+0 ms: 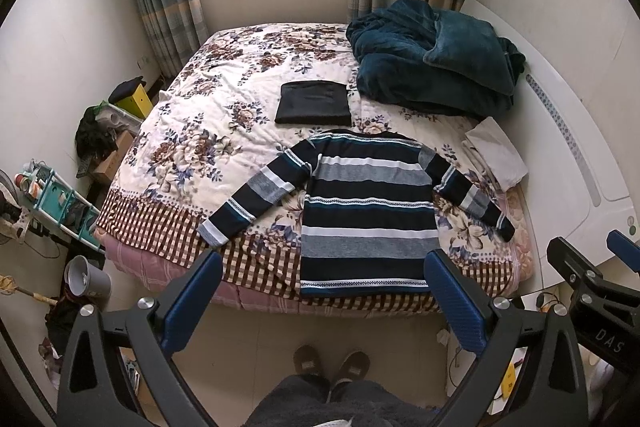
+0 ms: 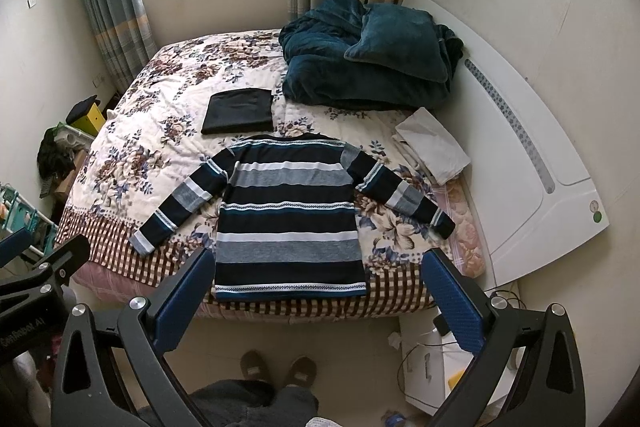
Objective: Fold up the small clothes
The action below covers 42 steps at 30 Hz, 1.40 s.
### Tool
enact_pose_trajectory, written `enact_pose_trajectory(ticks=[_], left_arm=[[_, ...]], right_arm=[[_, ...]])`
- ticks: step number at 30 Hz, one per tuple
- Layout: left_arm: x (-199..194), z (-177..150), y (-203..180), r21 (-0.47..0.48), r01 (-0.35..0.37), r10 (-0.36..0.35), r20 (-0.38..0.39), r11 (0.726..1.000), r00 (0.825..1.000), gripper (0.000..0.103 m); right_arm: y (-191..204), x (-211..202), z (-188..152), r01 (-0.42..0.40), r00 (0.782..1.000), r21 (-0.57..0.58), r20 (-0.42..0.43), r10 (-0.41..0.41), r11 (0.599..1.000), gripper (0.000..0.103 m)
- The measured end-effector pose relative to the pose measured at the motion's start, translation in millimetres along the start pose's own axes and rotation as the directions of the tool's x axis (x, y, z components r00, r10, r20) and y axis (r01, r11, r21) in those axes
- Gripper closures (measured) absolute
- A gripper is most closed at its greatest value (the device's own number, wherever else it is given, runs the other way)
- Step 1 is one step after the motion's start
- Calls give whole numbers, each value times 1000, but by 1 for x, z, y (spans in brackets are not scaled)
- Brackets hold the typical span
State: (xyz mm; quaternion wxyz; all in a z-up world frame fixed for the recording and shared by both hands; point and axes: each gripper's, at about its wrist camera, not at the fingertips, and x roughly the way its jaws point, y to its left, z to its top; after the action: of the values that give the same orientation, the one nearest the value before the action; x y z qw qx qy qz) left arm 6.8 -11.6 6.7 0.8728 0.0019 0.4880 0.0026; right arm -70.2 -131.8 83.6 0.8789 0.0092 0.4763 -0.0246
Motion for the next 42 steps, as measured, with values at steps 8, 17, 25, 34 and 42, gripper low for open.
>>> enact_pose_trajectory(ticks=[8,17,25,34,42], left_arm=[[0,-2,1,0,3,-3,3,1000,1000,0],[0,-1,0,-1,5,-5,7,1000,1000,0],[-4,3,1,-4,8,-8,7,1000,1000,0],[-3,4,0,-6,10,-10,11,1000,1000,0],[-10,22,1,-12,16,-16,6,1000,1000,0]], right_arm=[[0,-1,0,-1,1000,-1,1,1,1000,0],[0,-3,-2,5,1000,-1,5,-5,1000,0],[0,-4,0,5,1000,-2,5,-5,1000,0],[-1,-4,-1,6,1000,-3,7,-6,1000,0],[-2,-6,0,5,1000,-3,9,-5,1000,0]])
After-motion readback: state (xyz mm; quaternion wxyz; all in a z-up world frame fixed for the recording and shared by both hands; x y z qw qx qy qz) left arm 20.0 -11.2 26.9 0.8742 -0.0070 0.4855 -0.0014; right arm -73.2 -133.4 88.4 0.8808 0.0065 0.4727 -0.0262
